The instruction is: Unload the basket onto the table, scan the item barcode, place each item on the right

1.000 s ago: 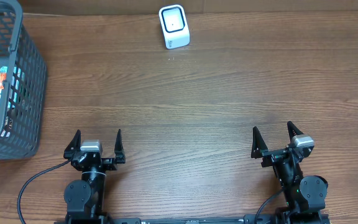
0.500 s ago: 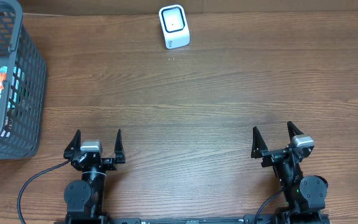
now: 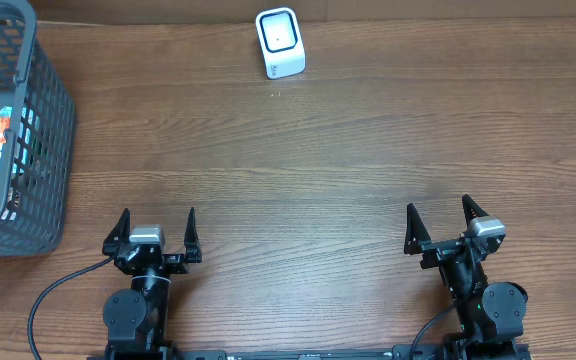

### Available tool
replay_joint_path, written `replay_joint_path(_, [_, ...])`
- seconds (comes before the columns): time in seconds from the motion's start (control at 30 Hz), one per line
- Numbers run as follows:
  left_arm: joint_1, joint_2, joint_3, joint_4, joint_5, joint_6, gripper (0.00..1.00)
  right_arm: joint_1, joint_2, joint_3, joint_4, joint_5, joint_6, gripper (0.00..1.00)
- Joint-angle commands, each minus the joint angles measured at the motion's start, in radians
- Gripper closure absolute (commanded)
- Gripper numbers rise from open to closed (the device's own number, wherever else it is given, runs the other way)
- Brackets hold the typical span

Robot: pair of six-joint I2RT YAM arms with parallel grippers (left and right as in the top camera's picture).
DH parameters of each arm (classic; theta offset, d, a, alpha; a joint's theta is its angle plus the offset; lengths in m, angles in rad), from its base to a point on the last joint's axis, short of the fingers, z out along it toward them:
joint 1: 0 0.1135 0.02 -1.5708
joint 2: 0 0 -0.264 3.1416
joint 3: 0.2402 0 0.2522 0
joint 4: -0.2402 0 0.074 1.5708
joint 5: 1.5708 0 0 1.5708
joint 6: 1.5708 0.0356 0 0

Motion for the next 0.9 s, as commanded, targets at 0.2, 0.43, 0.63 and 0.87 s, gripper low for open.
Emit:
replay_joint_path(0.2, [-0.006, -0.011, -0.004, 0.002, 0.011, 0.016, 0.00, -0.006, -0.010, -0.011, 0.003, 0.013, 0.007, 0.00])
replay_joint_path(0.43, [-0.006, -0.011, -0.004, 0.002, 0.011, 0.016, 0.00, -0.006, -0.010, -0.011, 0.003, 0.013, 0.007, 0.00])
replay_joint_path(0.63, [-0.006, -0.011, -0.004, 0.002, 0.011, 0.016, 0.01, -0.006, -0.010, -0.011, 0.003, 0.013, 0.007, 0.00])
replay_joint_path(0.87, [-0.006, -0.011, -0.004, 0.002, 0.012, 0.016, 0.00, -0.006, -0.010, -0.011, 0.003, 0.013, 0.007, 0.00])
